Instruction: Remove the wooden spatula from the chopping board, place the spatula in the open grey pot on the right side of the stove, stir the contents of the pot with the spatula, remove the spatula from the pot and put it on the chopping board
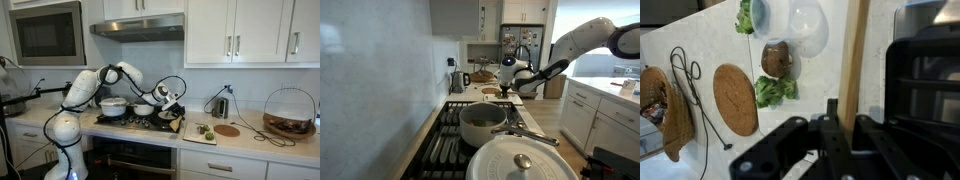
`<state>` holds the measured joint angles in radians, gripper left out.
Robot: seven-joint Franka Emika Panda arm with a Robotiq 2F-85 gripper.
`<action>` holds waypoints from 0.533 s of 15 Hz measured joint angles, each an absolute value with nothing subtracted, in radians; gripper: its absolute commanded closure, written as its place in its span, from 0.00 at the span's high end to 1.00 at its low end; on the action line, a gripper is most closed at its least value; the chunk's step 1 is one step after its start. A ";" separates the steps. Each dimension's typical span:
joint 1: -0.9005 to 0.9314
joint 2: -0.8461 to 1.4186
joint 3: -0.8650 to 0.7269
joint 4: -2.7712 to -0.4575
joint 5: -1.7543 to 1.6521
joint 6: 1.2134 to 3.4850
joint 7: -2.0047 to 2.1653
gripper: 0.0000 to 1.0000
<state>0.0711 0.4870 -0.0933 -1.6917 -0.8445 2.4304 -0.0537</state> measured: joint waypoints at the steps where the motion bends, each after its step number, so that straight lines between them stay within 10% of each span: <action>1: 0.069 0.494 -0.093 -1.690 -0.845 2.434 -0.054 0.02; 8: 0.048 0.533 -0.093 -1.656 -0.845 2.492 -0.079 0.02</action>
